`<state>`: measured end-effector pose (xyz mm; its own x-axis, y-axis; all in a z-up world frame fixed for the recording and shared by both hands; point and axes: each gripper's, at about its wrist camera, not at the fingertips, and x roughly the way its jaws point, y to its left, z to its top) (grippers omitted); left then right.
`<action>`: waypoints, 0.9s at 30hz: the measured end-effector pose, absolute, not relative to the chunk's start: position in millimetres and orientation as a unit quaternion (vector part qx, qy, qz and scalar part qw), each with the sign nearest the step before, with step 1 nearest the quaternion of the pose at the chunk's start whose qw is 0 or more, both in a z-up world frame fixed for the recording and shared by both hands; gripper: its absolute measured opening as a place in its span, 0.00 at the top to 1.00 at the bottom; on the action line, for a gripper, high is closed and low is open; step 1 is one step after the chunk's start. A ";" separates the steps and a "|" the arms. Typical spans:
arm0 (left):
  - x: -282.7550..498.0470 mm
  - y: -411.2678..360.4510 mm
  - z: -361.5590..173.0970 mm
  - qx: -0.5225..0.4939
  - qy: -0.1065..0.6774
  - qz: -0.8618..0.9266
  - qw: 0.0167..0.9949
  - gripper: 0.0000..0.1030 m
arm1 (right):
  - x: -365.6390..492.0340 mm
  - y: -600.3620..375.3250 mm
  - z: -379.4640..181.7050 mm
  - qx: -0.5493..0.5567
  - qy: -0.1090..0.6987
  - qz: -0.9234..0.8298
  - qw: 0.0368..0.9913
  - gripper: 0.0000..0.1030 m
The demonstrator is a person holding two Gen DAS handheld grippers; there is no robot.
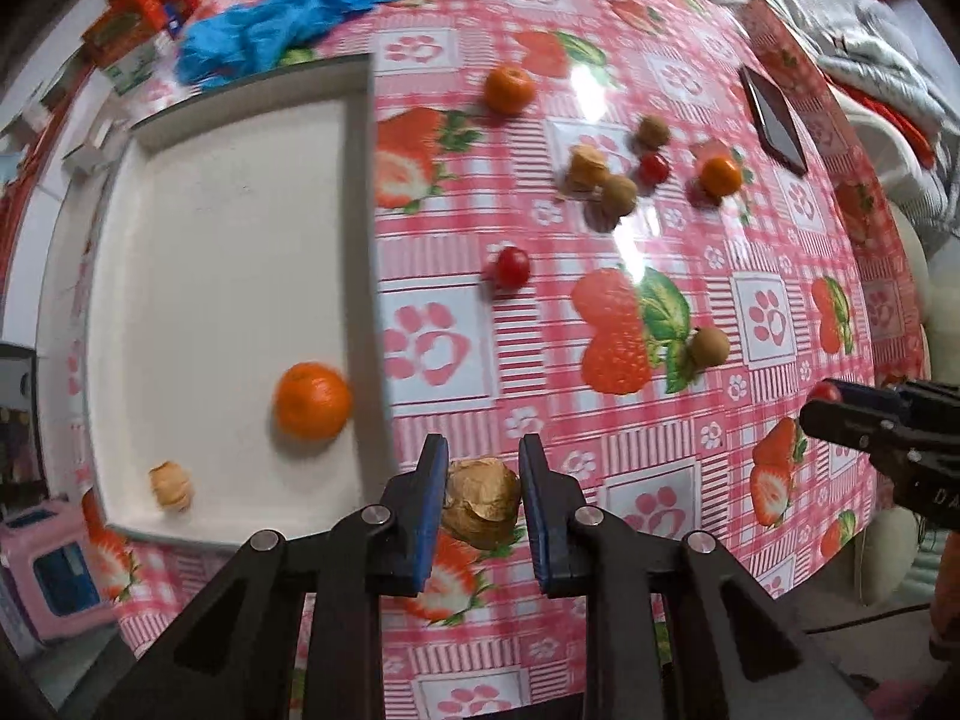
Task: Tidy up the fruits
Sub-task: 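Grasp a small bun with the left tool, then carry the bun into the white tray and open the left tool while the right tool drops the tomato there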
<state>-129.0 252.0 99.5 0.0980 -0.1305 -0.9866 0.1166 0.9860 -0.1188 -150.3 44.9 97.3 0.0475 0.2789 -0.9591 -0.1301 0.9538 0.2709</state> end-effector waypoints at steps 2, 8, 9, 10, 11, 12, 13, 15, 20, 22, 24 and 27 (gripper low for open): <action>-130.0 261.5 101.7 -0.008 0.664 -0.076 0.744 0.75 | -150.5 54.4 99.1 0.047 0.674 0.148 0.722 0.74; -133.7 292.5 106.2 -0.016 0.656 -0.049 0.753 0.75 | -147.5 85.0 104.3 0.024 0.669 0.167 0.724 0.74; -134.1 299.5 106.7 -0.019 0.655 -0.043 0.754 0.75 | -146.6 90.3 105.1 0.020 0.668 0.171 0.724 0.74; -134.2 304.0 107.1 -0.021 0.653 -0.039 0.756 0.75 | -146.0 94.8 105.8 0.017 0.667 0.175 0.724 0.74; -134.4 308.7 107.2 -0.024 0.652 -0.036 0.757 0.75 | -145.1 100.7 106.6 0.012 0.666 0.179 0.724 0.74; -134.8 313.7 107.2 -0.027 0.652 -0.033 0.757 0.75 | -143.9 107.1 107.1 0.007 0.666 0.183 0.723 0.74; -135.3 319.6 107.0 -0.029 0.651 -0.028 0.758 0.75 | -142.9 112.5 107.3 0.003 0.666 0.187 0.722 0.74; -136.1 327.5 105.8 -0.033 0.651 -0.023 0.758 0.75 | -140.5 122.3 107.3 -0.002 0.667 0.194 0.720 0.74; -138.2 345.0 103.7 -0.039 0.648 -0.012 0.760 0.75 | -134.7 148.8 108.5 -0.016 0.665 0.211 0.717 0.74; -137.3 352.2 102.9 -0.043 0.647 -0.007 0.761 0.75 | -131.5 160.9 109.1 -0.024 0.664 0.218 0.715 0.74; -135.9 357.9 102.0 -0.044 0.645 -0.001 0.763 0.75 | -127.8 170.8 109.1 -0.028 0.663 0.224 0.714 0.74; -131.9 366.6 99.9 -0.043 0.644 0.006 0.764 0.75 | -122.7 184.2 109.1 -0.029 0.663 0.229 0.712 0.74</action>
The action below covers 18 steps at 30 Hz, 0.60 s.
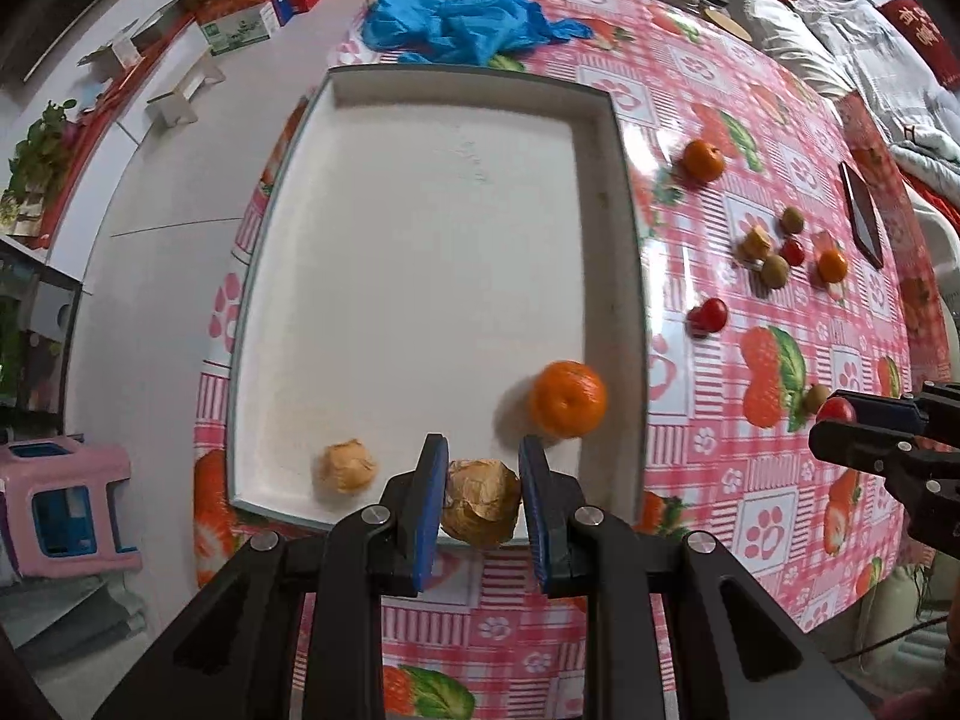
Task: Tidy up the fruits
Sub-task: 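Carry the bun into the white tray and open the left tool while the right tool drops the tomato there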
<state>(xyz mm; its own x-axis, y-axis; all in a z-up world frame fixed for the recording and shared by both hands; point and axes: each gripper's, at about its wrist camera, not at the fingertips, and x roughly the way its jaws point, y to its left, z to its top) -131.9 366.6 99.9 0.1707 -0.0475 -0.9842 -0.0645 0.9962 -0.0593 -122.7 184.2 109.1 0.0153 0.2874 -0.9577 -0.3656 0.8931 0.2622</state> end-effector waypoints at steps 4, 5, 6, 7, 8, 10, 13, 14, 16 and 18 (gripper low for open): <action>-126.4 375.7 97.9 -0.044 0.641 0.011 0.766 0.75 | -115.1 204.0 107.4 -0.041 0.663 0.241 0.708 0.75; -124.7 378.6 97.2 -0.044 0.640 0.014 0.767 0.75 | -112.7 210.9 106.1 -0.045 0.663 0.244 0.706 0.74; -123.5 380.0 96.6 -0.044 0.640 0.015 0.767 0.75 | -110.8 216.0 105.1 -0.047 0.663 0.246 0.705 0.74; -121.9 382.6 95.8 -0.045 0.639 0.016 0.767 0.75 | -108.8 220.9 104.0 -0.048 0.663 0.248 0.704 0.74; -120.7 384.3 95.2 -0.045 0.639 0.019 0.768 0.75 | -106.4 225.8 102.8 -0.049 0.664 0.250 0.703 0.75; -117.4 389.8 93.3 -0.046 0.638 0.024 0.768 0.75 | -103.2 233.2 100.3 -0.050 0.665 0.254 0.701 0.75; -114.8 397.1 89.7 -0.049 0.640 0.030 0.766 0.75 | -97.3 247.2 95.8 -0.055 0.666 0.259 0.698 0.74; -114.6 398.2 88.7 -0.049 0.640 0.032 0.766 0.75 | -95.9 250.8 94.1 -0.057 0.667 0.260 0.696 0.74; -113.3 401.6 85.6 -0.050 0.642 0.038 0.765 0.75 | -92.7 257.9 90.5 -0.058 0.668 0.262 0.694 0.74; -113.1 403.5 83.3 -0.053 0.643 0.040 0.763 0.75 | -90.2 262.9 87.9 -0.059 0.669 0.261 0.693 0.74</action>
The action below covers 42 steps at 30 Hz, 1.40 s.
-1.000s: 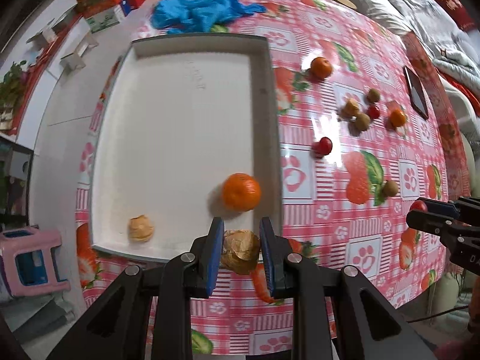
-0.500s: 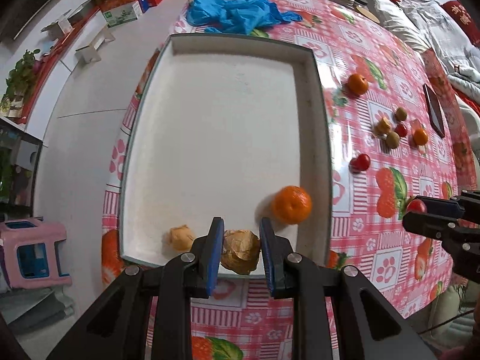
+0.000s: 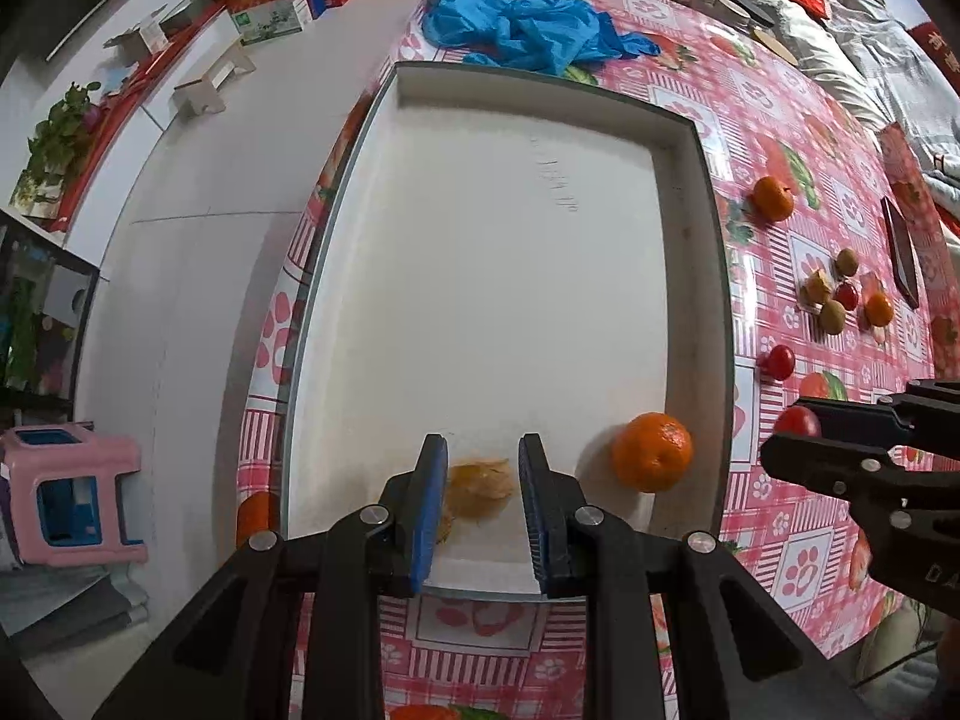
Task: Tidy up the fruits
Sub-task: 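Carry the bun into the white tray and open the left tool while the right tool drops the tomato there, then move both tools away from the tray over the scattered fruits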
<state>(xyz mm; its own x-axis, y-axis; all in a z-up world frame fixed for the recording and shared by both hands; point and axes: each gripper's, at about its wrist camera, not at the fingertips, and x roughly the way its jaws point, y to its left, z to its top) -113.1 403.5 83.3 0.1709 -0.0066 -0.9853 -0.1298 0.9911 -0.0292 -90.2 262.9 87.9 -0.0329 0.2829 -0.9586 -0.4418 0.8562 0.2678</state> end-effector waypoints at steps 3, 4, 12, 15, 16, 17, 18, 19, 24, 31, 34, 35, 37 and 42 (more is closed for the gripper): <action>-112.5 405.1 79.9 -0.053 0.645 0.041 0.761 0.75 | -85.8 271.0 83.7 -0.061 0.671 0.260 0.692 0.74; -112.2 405.2 78.5 -0.053 0.647 0.042 0.760 0.75 | -84.8 272.8 82.8 -0.062 0.672 0.260 0.691 0.74; -112.1 405.8 68.7 -0.049 0.660 0.053 0.748 0.75 | -76.2 290.0 76.7 -0.070 0.674 0.260 0.688 0.73; -114.3 405.6 66.3 -0.046 0.666 0.056 0.742 0.59 | -75.6 296.7 73.6 -0.070 0.678 0.265 0.682 0.70; -115.7 405.6 65.9 -0.047 0.667 0.058 0.742 0.47 | -76.2 299.0 72.5 -0.071 0.679 0.266 0.680 0.60; -117.9 405.6 67.8 -0.044 0.662 0.063 0.746 0.28 | -75.9 300.6 71.5 -0.070 0.681 0.267 0.678 0.51; -119.3 405.4 70.1 -0.041 0.656 0.069 0.751 0.26 | -76.0 301.6 70.7 -0.070 0.682 0.267 0.677 0.34; -120.7 404.3 72.0 -0.036 0.650 0.071 0.756 0.26 | -76.3 301.7 70.8 -0.067 0.682 0.267 0.677 0.27; -119.9 398.8 62.0 -0.029 0.668 0.066 0.741 0.26 | -77.6 297.7 72.1 -0.066 0.683 0.260 0.679 0.21; -125.9 384.8 57.9 -0.020 0.678 0.064 0.732 0.26 | -85.2 254.1 73.8 -0.073 0.687 0.221 0.689 0.18; -128.2 376.2 58.5 -0.018 0.683 0.057 0.728 0.26 | -89.5 223.4 66.9 -0.064 0.697 0.186 0.689 0.17; -129.0 372.5 59.1 -0.017 0.685 0.055 0.726 0.26 | -92.9 206.2 62.2 -0.057 0.704 0.168 0.688 0.17; -129.8 366.8 60.1 -0.011 0.687 0.049 0.725 0.26 | -97.5 183.3 55.4 -0.048 0.715 0.140 0.684 0.17; -126.6 346.0 66.7 0.005 0.686 0.033 0.727 0.26 | -113.4 119.4 39.3 -0.010 0.735 0.059 0.676 0.17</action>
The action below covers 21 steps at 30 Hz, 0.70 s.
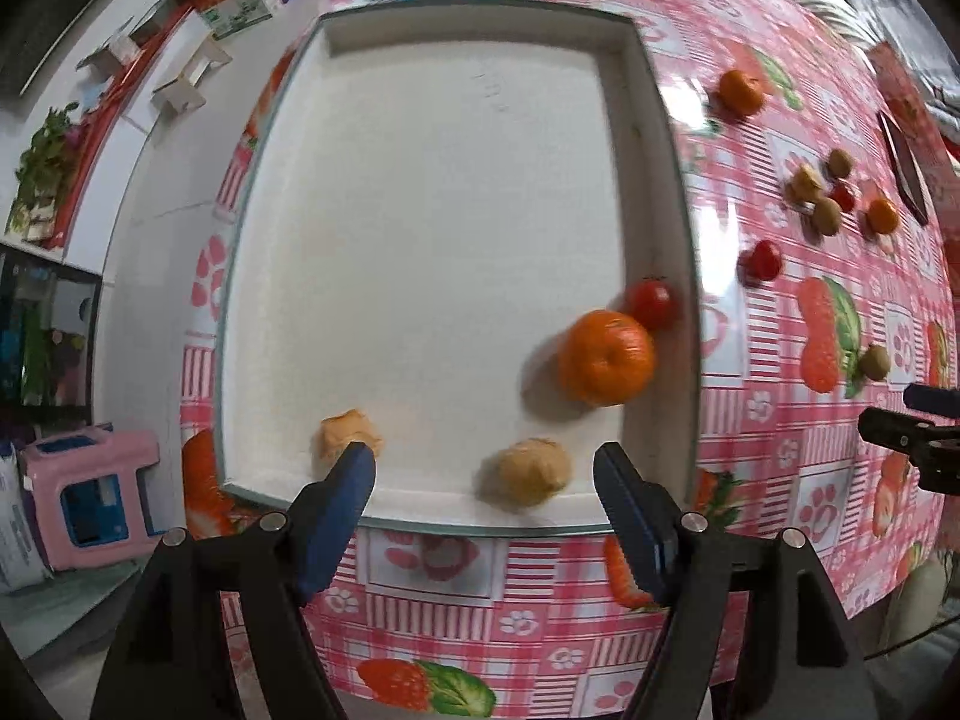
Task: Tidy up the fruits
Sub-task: 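Move both tools away from the tray over the scattered fruits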
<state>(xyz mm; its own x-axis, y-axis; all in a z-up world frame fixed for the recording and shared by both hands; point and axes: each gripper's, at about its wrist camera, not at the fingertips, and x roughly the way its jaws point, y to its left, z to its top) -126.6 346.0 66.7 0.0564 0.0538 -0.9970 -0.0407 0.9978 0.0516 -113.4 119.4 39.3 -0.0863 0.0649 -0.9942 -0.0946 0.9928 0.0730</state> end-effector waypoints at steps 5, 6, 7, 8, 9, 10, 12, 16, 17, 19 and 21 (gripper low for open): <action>-121.2 320.3 74.7 0.021 0.683 0.011 0.730 0.26 | -128.6 79.8 28.0 0.020 0.747 0.015 0.665 0.17; -119.7 314.2 76.5 0.026 0.683 0.006 0.730 0.26 | -130.8 73.4 26.2 0.025 0.748 0.009 0.663 0.17; -118.6 307.0 78.2 0.032 0.682 -0.001 0.730 0.26 | -132.9 67.8 24.6 0.029 0.750 0.004 0.661 0.17; -118.2 300.3 80.2 0.036 0.682 -0.006 0.730 0.26 | -135.2 61.1 22.7 0.033 0.751 -0.003 0.660 0.17; -118.5 294.4 81.2 0.040 0.682 -0.010 0.730 0.26 | -136.6 57.3 21.1 0.034 0.752 -0.008 0.659 0.17; -116.9 286.8 82.4 0.046 0.683 -0.015 0.728 0.26 | -138.4 52.0 18.4 0.034 0.753 -0.015 0.657 0.17; -114.5 272.0 84.5 0.056 0.685 -0.027 0.726 0.26 | -141.7 40.7 14.8 0.035 0.756 -0.027 0.653 0.17; -111.9 248.2 87.4 0.071 0.684 -0.051 0.724 0.26 | -151.3 17.8 6.1 0.036 0.760 -0.046 0.647 0.17; -111.4 242.0 87.6 0.074 0.685 -0.055 0.723 0.26 | -154.0 9.2 3.1 0.035 0.762 -0.048 0.645 0.17; -109.0 233.4 87.6 0.074 0.687 -0.062 0.720 0.26 | -161.4 1.1 -1.3 0.032 0.764 -0.048 0.643 0.10; -104.2 225.7 85.9 0.074 0.691 -0.065 0.716 0.26 | -167.1 -2.9 -4.2 0.028 0.763 -0.049 0.644 0.00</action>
